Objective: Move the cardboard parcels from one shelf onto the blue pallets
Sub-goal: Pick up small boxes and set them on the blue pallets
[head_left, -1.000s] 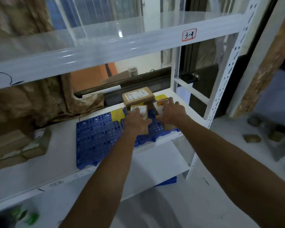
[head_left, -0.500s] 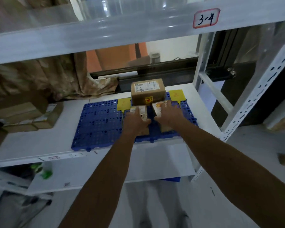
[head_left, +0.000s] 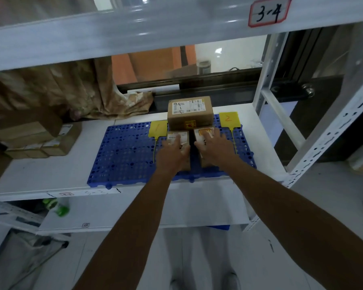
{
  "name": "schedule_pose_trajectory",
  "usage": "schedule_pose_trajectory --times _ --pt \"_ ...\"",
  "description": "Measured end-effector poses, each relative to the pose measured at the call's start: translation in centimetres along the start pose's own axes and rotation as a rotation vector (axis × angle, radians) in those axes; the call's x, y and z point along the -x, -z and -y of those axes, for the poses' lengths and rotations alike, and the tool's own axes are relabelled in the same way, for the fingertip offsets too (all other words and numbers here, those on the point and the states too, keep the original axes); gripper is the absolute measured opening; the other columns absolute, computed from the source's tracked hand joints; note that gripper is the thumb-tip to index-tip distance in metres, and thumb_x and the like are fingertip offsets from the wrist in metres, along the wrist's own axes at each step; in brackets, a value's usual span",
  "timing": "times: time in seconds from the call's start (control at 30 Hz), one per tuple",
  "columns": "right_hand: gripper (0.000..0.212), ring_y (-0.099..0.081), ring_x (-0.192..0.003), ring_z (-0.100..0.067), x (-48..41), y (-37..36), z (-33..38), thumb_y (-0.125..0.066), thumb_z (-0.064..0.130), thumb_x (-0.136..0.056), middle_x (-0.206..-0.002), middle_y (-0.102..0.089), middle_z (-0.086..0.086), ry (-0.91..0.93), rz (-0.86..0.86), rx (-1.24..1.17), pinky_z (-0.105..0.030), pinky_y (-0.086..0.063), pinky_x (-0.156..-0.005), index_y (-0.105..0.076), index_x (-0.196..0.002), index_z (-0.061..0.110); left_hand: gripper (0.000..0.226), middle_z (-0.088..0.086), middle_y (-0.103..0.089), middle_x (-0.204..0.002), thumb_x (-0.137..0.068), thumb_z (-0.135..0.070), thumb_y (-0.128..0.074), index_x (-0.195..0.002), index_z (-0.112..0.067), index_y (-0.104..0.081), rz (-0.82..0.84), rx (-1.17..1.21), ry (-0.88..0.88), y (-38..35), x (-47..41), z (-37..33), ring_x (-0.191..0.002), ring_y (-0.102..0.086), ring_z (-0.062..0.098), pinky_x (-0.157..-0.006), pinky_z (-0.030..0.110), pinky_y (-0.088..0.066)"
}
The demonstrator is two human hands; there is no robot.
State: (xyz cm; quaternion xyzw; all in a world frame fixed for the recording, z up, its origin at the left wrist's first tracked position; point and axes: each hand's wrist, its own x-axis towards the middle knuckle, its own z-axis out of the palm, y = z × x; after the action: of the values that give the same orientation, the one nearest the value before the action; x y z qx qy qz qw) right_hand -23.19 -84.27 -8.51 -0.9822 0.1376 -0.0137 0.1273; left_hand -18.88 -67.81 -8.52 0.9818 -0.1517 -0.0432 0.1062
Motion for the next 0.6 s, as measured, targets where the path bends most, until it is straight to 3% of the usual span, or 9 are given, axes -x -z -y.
schedule_pose_trajectory --times 0.07,0.27,0.4,0.6 --pt "0.058 -0.034 -0.133 -0.044 -0.1 -0.1 -0.1 -0.033 0.060 -0.098 -0.155 -0.022 -0.020 -0.007 -0.008 -0.015 -0.052 -0.040 -0.100 -0.032 -0.144 0.025 0.077 0.015 -0.039 -0.153 -0.089 -0.067 -0.002 -0.150 -0.032 -0.033 -0.001 -0.070 -0.036 -1.4 -1.2 1.0 -0.126 -0.046 0.046 -0.086 0.054 -0.050" --pt "0.051 -0.043 -0.126 -0.041 -0.7 -0.2 0.1 -0.034 0.054 -0.099 -0.149 -0.029 -0.020 0.009 -0.004 -0.040 -0.051 -0.043 -0.096 -0.036 -0.141 0.024 0.081 0.012 -0.035 -0.158 -0.087 -0.065 0.007 -0.151 -0.033 -0.031 0.037 -0.087 -0.030 -1.3 -1.8 1.1 -0.132 -0.042 0.043 -0.088 0.056 -0.049" --pt "0.047 -0.042 -0.127 -0.039 -1.0 0.2 0.2 -0.036 0.047 -0.100 -0.149 -0.030 -0.019 0.003 0.006 -0.064 -0.050 -0.042 -0.098 -0.037 -0.140 0.022 0.059 0.028 -0.034 -0.151 -0.104 -0.058 -0.019 -0.158 -0.033 -0.021 0.053 0.015 -0.002 0.2 -1.1 0.1 -0.128 -0.049 0.046 -0.097 0.053 -0.045" --pt "0.045 -0.043 -0.128 -0.036 -1.2 0.3 0.3 -0.038 0.046 -0.100 -0.149 -0.029 -0.017 -0.014 0.014 -0.094 -0.050 -0.043 -0.099 -0.039 -0.138 0.021 0.059 0.028 -0.036 -0.150 -0.105 -0.056 -0.022 -0.159 -0.033 -0.017 0.076 -0.024 -0.026 0.2 -1.9 -0.3 -0.132 -0.043 0.042 -0.097 0.049 -0.043"
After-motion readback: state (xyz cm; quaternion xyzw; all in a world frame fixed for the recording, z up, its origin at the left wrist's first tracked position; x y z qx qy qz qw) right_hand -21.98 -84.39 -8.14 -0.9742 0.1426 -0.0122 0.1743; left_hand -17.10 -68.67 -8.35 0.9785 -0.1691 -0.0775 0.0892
